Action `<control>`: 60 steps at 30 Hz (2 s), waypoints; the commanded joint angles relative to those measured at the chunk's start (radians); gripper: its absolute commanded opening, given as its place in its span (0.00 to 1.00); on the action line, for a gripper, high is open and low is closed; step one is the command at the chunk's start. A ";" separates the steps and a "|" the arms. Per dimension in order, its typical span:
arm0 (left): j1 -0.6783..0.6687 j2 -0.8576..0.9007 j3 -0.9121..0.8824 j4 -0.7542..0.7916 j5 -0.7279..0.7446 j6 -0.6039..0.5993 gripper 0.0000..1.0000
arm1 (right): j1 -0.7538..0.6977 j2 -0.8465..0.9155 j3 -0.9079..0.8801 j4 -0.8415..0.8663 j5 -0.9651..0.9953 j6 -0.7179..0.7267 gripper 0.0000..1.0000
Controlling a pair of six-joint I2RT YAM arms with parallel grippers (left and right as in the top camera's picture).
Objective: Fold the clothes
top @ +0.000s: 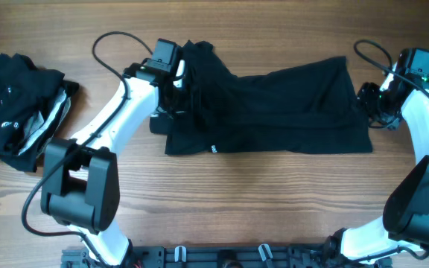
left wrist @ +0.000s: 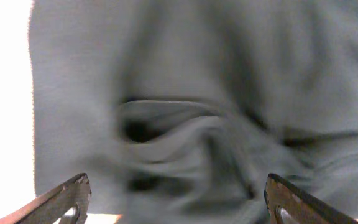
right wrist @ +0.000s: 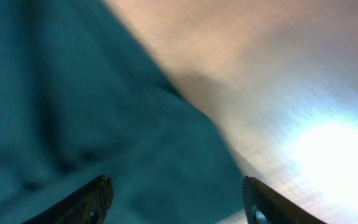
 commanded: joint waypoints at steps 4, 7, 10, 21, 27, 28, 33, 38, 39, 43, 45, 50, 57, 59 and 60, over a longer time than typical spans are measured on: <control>0.182 0.033 -0.005 0.024 -0.026 -0.160 0.74 | -0.004 0.011 -0.008 -0.111 -0.074 -0.038 0.70; 0.188 0.130 -0.005 0.013 0.023 -0.153 0.74 | -0.004 0.013 -0.008 -0.139 -0.079 -0.048 0.70; 0.188 0.196 -0.005 -0.008 0.093 -0.153 0.66 | -0.004 0.013 -0.008 -0.144 -0.079 -0.047 0.70; 0.411 0.151 0.019 -0.197 -0.075 -0.157 0.04 | -0.004 0.013 -0.008 -0.151 -0.056 -0.072 0.69; 0.496 0.146 0.019 -0.292 -0.075 -0.152 0.05 | -0.005 0.013 -0.008 -0.185 -0.056 -0.081 0.69; 0.496 0.142 0.019 -0.295 -0.074 -0.147 0.08 | -0.006 0.013 -0.008 -0.191 -0.056 -0.106 0.70; 0.489 0.008 0.019 -0.255 0.024 -0.048 0.45 | -0.006 0.012 0.002 -0.164 -0.091 -0.122 0.76; 0.347 -0.095 0.024 0.134 0.162 0.140 0.72 | 0.008 0.002 0.168 -0.077 -0.232 -0.175 0.93; 0.314 -0.083 0.024 0.215 0.163 0.161 0.72 | 0.019 0.002 0.182 -0.049 -0.254 -0.181 0.95; 0.244 0.004 0.024 0.541 0.163 0.163 0.66 | 0.071 0.011 0.186 0.155 -0.296 -0.179 1.00; 0.239 0.058 0.024 0.637 0.163 0.163 0.66 | 0.108 0.032 0.186 0.230 -0.296 -0.177 1.00; 0.235 0.087 0.024 0.534 0.238 0.159 0.66 | 0.120 0.100 0.183 0.182 -0.206 -0.126 0.82; 0.211 0.128 0.024 0.540 0.238 0.159 0.70 | 0.130 0.324 0.183 0.359 -0.276 -0.115 0.75; 0.202 0.132 0.024 0.533 0.238 0.159 0.70 | 0.130 0.374 0.183 0.418 -0.278 -0.097 0.69; 0.193 0.138 0.024 0.528 0.238 0.159 0.70 | 0.130 0.390 0.183 0.450 -0.278 -0.097 0.68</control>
